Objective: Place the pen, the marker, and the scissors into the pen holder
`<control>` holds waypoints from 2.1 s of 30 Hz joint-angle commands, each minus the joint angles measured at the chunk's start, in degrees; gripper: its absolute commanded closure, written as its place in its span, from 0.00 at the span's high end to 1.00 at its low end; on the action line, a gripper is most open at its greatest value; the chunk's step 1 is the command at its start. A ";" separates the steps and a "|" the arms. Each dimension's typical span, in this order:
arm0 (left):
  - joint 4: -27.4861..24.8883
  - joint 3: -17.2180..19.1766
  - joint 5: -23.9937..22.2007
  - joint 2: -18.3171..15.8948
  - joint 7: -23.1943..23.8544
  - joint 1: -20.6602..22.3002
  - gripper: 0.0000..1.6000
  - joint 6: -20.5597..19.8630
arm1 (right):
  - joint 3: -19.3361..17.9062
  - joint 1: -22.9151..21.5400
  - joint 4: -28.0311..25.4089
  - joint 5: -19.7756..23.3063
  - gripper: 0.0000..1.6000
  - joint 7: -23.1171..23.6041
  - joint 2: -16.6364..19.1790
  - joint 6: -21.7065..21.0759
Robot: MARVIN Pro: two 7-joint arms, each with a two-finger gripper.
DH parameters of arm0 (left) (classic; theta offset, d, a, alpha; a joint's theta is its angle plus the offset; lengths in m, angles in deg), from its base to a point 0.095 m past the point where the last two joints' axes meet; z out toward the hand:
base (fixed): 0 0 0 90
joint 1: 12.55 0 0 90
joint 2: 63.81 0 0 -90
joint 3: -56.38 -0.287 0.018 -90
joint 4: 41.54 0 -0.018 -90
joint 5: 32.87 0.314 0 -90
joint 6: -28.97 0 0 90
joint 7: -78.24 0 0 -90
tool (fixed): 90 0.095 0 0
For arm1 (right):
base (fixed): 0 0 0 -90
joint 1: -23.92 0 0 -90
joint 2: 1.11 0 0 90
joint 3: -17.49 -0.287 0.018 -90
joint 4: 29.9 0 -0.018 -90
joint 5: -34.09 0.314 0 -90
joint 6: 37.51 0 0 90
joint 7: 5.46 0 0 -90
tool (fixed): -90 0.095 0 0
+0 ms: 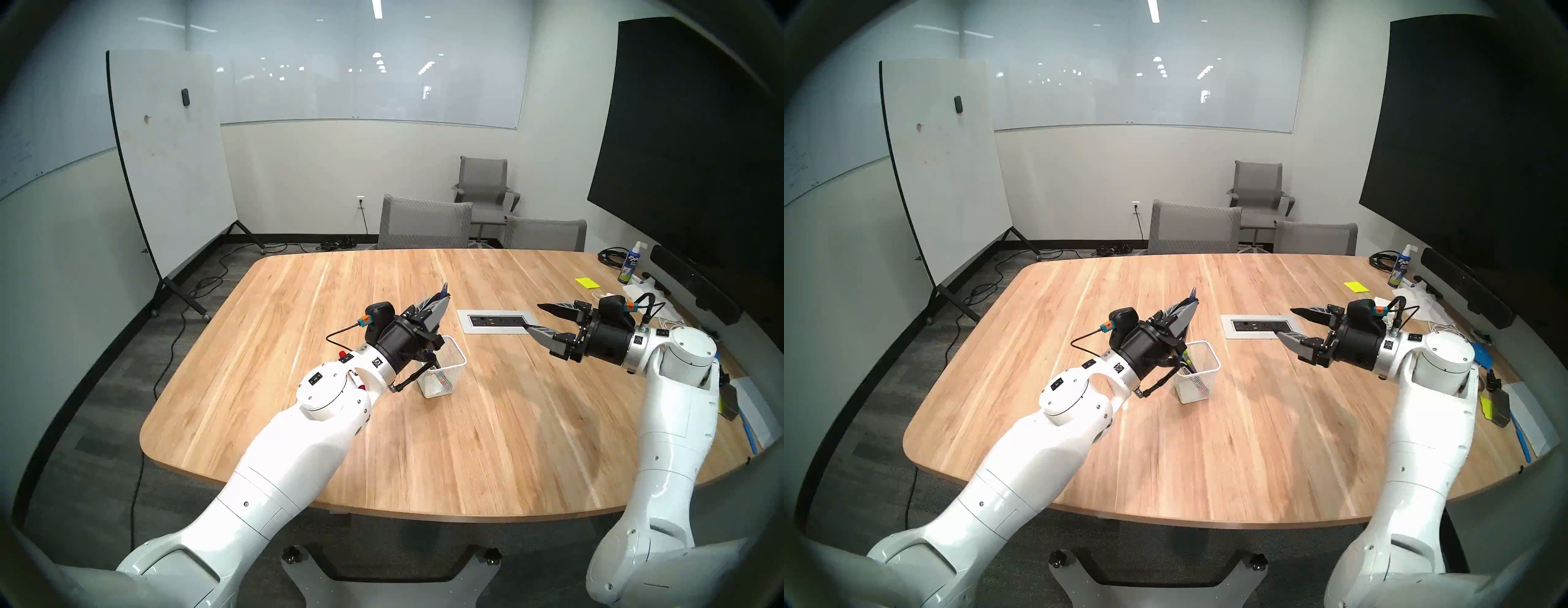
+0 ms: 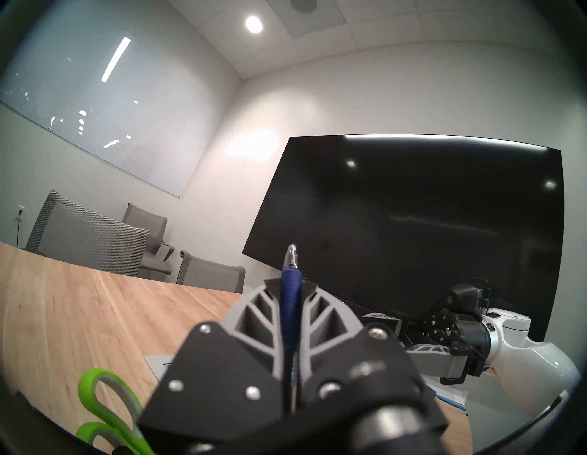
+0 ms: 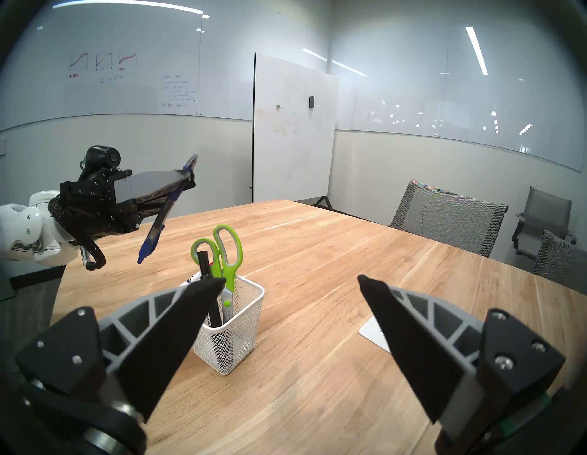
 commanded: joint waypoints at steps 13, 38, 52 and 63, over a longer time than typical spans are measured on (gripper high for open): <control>4.48 -0.60 -0.31 3.36 2.09 3.37 0.00 3.07 | 0.14 -0.82 -0.99 0.42 1.00 -0.08 0.14 0.01; 9.73 -1.23 -0.70 5.07 4.71 3.50 0.00 7.45 | 0.14 -0.81 -1.00 0.42 1.00 -0.08 0.14 0.00; 11.75 -1.51 -0.44 5.81 5.57 3.69 0.00 10.56 | 0.14 -0.82 -1.00 0.42 1.00 -0.08 0.14 0.00; 13.77 -1.61 -0.25 6.44 6.82 3.41 0.00 13.78 | 0.14 -0.81 -1.00 0.42 1.00 -0.08 0.14 0.00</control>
